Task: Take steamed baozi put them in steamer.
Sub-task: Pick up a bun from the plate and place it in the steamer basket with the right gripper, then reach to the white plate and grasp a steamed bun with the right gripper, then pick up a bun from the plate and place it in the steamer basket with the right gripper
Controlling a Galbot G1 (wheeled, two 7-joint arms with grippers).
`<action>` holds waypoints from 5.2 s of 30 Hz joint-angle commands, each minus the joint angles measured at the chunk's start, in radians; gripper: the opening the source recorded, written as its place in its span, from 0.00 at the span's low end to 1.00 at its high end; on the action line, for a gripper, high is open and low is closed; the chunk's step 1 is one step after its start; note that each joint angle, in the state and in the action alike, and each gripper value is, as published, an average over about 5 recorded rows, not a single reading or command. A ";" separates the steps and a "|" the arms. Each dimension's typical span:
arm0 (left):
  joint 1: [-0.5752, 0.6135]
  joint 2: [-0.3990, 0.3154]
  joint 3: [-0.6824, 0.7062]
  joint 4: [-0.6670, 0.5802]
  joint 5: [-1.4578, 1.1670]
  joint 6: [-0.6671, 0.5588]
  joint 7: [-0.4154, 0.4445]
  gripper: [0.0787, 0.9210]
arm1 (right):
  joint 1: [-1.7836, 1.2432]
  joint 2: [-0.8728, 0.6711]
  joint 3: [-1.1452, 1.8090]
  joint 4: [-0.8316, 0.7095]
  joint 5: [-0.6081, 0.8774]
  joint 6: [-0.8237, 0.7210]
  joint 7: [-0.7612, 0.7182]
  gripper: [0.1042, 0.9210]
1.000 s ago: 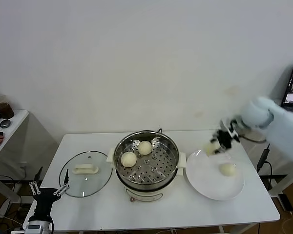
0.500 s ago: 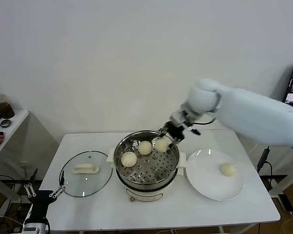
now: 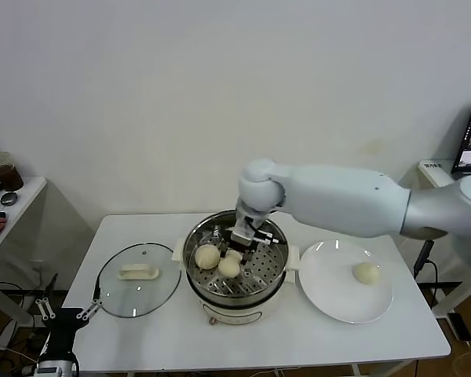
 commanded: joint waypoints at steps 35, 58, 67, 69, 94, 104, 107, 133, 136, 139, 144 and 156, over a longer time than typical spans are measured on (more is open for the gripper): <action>-0.018 0.018 0.019 0.021 0.000 -0.009 0.003 0.88 | 0.027 -0.600 0.209 0.095 0.065 -0.621 -0.118 0.88; -0.026 0.018 0.059 0.024 0.018 0.000 0.009 0.88 | -0.791 -0.724 0.837 -0.184 -0.303 -0.446 -0.038 0.88; -0.007 0.015 0.037 0.017 0.020 -0.001 0.008 0.88 | -0.791 -0.549 0.872 -0.318 -0.377 -0.384 -0.004 0.88; -0.005 0.015 0.032 0.017 0.021 -0.001 0.008 0.88 | -0.781 -0.518 0.871 -0.344 -0.386 -0.367 -0.002 0.88; -0.002 0.011 0.018 0.023 0.026 0.003 0.007 0.88 | -0.740 -0.409 0.856 -0.446 -0.477 -0.380 -0.044 0.79; 0.001 0.013 0.014 0.023 0.024 0.002 0.007 0.88 | -0.673 -0.499 0.777 -0.315 -0.324 -0.435 -0.086 0.56; -0.001 0.013 0.019 0.025 0.025 0.002 0.007 0.88 | -0.583 -0.554 0.681 -0.244 -0.215 -0.472 -0.092 0.55; -0.039 0.028 0.050 0.029 0.021 0.002 0.010 0.88 | 0.243 -0.210 -0.103 0.195 0.583 -0.974 0.183 0.56; -0.033 0.023 0.043 0.027 0.021 -0.001 0.008 0.88 | 0.190 -0.168 -0.104 0.172 0.568 -0.993 0.193 0.55; -0.032 0.018 0.038 0.024 0.021 -0.002 0.007 0.88 | 0.139 -0.129 -0.103 0.125 0.535 -0.990 0.191 0.55; -0.034 0.010 0.032 0.020 0.021 -0.001 0.005 0.88 | 0.044 -0.095 -0.079 0.054 0.476 -0.988 0.192 0.55; -0.031 0.009 0.025 0.025 0.020 -0.004 0.003 0.88 | -0.074 -0.109 -0.022 -0.051 0.332 -0.963 0.192 0.53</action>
